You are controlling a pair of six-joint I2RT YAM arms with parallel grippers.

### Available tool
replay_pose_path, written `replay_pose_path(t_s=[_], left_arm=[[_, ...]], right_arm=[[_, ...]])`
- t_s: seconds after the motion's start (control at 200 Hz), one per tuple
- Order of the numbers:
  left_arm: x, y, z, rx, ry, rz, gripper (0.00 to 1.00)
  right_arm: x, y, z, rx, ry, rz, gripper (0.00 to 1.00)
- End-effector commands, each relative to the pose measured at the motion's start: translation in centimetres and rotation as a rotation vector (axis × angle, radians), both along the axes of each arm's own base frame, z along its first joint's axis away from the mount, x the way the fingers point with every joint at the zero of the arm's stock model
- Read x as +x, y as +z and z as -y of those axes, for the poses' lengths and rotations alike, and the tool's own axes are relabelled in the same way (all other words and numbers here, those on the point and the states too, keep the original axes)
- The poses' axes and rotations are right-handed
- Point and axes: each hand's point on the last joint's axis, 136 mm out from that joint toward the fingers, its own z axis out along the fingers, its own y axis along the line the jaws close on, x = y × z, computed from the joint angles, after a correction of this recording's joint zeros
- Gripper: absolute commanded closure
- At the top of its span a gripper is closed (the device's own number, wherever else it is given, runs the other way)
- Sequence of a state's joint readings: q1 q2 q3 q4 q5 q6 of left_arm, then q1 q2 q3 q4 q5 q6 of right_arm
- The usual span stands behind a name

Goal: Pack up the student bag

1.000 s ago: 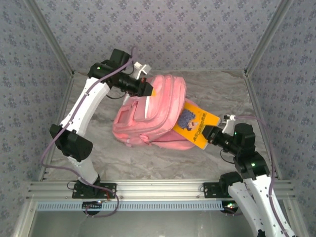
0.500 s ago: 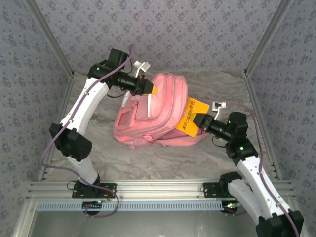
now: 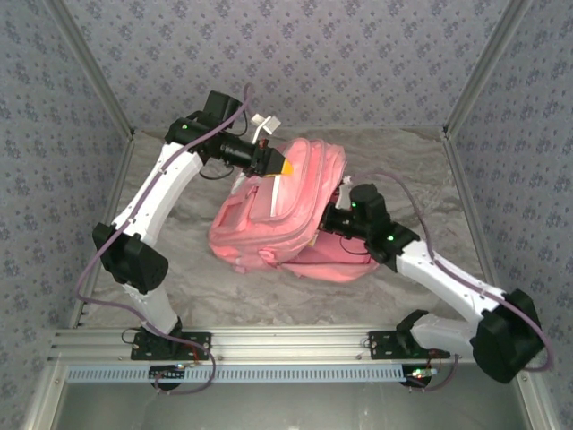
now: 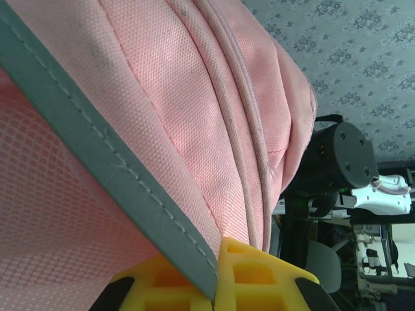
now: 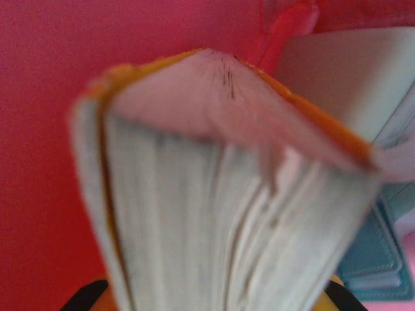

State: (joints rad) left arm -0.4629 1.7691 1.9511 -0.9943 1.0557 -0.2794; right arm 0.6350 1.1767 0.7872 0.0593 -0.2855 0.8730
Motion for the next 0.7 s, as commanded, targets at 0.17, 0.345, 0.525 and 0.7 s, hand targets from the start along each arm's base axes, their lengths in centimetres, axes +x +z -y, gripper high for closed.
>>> replay_pose_path(t_s=[0.17, 0.345, 0.525, 0.7], left_arm=[[-3.9, 8.3, 0.2, -0.241, -0.153, 0.203, 1.00], [-3.5, 8.1, -0.1, -0.236, -0.135, 0.200, 1.00], [-1.3, 7.0, -1.1, -0.198, -0.049, 0.181, 1.00], [1.1, 4.4, -2.3, -0.137, 0.049, 0.116, 1.00]], right_arm=[[5.6, -2.4, -3.2, -0.047, -0.176, -0.027, 0.67], [5.4, -1.7, -4.0, 0.035, -0.111, 0.029, 0.32], [3.9, 1.2, -1.2, 0.025, -0.079, 0.188, 0.13], [1.3, 1.6, 2.4, -0.077, -0.072, 0.276, 0.08]])
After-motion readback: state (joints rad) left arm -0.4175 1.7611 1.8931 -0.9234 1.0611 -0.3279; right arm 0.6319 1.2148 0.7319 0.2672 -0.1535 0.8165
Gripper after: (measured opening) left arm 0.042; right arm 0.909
